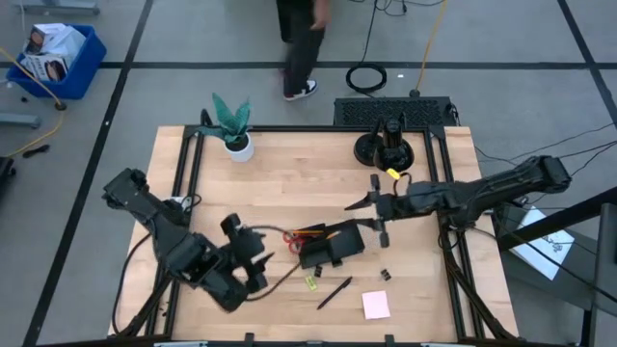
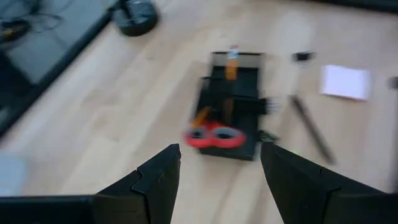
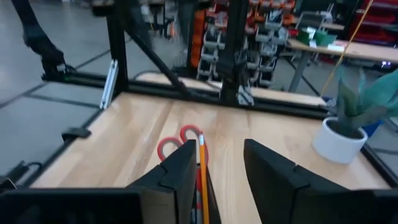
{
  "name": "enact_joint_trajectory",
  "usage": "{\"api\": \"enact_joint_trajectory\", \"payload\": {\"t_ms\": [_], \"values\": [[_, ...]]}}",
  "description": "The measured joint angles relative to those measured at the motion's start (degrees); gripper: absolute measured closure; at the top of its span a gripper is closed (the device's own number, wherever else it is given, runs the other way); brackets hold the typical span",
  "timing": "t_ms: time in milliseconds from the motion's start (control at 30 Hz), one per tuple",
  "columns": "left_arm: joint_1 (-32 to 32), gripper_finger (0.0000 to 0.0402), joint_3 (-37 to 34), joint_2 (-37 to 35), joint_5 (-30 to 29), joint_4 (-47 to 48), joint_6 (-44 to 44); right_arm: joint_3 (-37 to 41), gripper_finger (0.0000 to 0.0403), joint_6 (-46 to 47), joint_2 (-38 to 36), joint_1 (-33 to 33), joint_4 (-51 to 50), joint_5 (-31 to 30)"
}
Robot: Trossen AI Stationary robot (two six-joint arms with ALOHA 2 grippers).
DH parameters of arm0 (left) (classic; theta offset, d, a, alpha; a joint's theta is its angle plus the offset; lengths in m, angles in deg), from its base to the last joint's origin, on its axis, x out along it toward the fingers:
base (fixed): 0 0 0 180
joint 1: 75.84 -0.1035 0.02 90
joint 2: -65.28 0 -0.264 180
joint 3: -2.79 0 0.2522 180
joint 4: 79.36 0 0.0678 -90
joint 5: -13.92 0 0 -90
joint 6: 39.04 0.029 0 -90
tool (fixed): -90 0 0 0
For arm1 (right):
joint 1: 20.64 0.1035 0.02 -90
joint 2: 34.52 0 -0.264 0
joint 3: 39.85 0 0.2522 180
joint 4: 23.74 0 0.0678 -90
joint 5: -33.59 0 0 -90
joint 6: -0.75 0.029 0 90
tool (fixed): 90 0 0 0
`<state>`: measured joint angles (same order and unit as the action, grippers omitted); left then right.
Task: Pick and place office supplies into organizer
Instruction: Put the green eraser into the black desk organizer
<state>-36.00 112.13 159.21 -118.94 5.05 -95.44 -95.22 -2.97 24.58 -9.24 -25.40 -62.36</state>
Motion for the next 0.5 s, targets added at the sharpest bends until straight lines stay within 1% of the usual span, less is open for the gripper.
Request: {"api": "enact_joint_trajectory", "payload": {"t_ms": [100, 233, 333, 500], "values": [[1.7, 0.0172, 0.1, 1.3, -0.1, -4.3, 1.2, 0.0, 0.0279, 0.0, -3.1, 0.0, -1.3, 0.0], [3.6, 0.0172, 0.1, 3.5, -0.1, -7.2, 1.2, 0.0, 0.0279, 0.0, -6.6, 0.0, -2.3, 0.2], [5.1, 0.0172, 0.0, 5.5, 0.0, -7.9, 0.2, 0.0, 0.0279, 0.0, -8.8, 0.4, -2.1, 0.2], [5.8, 0.0172, 0.0, 8.6, 0.6, -10.0, -0.6, 0.0, 0.0280, -0.2, -11.9, 1.7, -2.1, 0.2]]}}
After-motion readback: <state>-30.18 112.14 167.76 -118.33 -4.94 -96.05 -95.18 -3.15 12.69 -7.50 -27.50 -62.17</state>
